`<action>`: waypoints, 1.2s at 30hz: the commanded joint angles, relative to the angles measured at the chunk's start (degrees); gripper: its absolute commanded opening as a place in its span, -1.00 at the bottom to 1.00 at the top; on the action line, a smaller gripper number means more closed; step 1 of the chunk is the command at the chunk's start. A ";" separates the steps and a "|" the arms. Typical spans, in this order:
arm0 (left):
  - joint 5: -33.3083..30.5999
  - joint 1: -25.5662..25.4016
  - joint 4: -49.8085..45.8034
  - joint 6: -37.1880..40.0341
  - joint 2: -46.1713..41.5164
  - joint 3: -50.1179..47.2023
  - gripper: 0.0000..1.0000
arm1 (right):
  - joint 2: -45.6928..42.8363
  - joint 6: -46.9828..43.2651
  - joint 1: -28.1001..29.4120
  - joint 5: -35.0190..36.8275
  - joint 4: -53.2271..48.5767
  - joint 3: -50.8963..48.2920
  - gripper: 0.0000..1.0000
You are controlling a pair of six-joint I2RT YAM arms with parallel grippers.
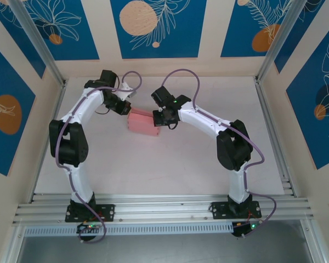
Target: Fold the paper box
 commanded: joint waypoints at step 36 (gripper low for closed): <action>22.01 4.63 -25.18 2.42 11.81 21.64 -1.00 | 7.63 -1.53 2.63 1.89 -8.11 3.31 -1.00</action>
